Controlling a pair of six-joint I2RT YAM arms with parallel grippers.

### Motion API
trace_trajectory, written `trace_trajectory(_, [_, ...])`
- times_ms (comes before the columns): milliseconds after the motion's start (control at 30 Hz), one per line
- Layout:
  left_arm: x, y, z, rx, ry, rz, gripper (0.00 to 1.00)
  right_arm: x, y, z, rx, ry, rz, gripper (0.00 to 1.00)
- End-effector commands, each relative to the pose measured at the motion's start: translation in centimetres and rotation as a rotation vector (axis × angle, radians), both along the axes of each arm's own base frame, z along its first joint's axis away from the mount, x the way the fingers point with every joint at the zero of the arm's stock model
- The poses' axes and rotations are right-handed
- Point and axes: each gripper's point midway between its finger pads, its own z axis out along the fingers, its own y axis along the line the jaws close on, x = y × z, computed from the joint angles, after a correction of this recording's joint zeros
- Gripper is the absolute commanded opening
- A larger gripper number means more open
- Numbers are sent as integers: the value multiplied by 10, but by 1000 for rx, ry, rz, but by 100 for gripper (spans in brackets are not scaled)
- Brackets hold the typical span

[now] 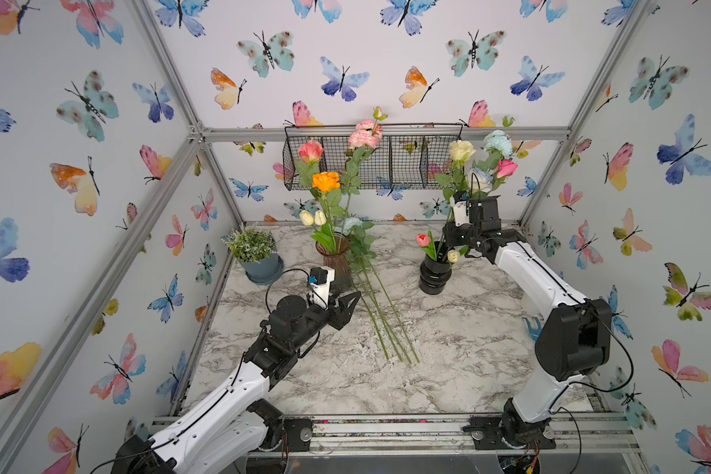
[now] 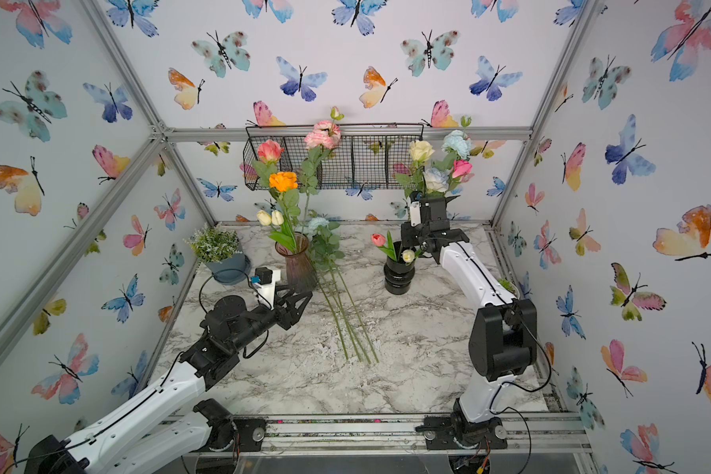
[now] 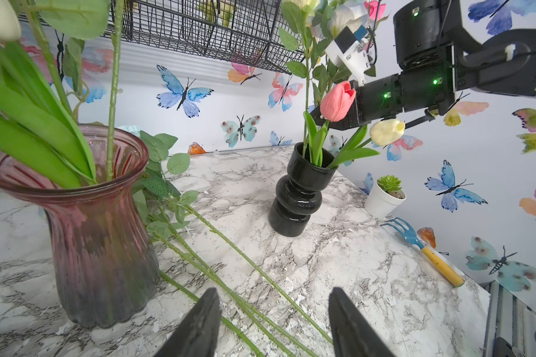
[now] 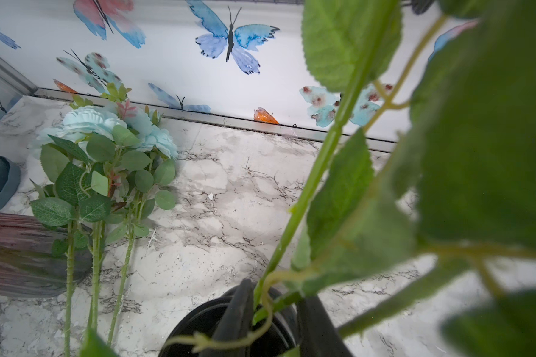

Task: Pick out blue flowers from the vase
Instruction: Pick up the flower from the vase.

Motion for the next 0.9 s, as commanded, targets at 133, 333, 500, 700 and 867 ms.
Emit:
trace_trajectory(133, [-4,1,2,-18,-8,-14,57,-5,1,12,11,-41,20,18])
trace_trajectory(333, [-5,2,1,-19,-5,-12,56,-12,2,25,22,-72,33,13])
trace_trajectory(500, [-5,2,1,-22,0,-10,56,-22,-1,48,26,-114,38,11])
trace_trajectory(700, [-5,2,-2,-28,12,-12,55,-33,-5,75,29,-166,43,11])
trace_trajectory(867, [-6,0,4,-32,8,-20,55,-40,-4,113,42,-236,57,11])
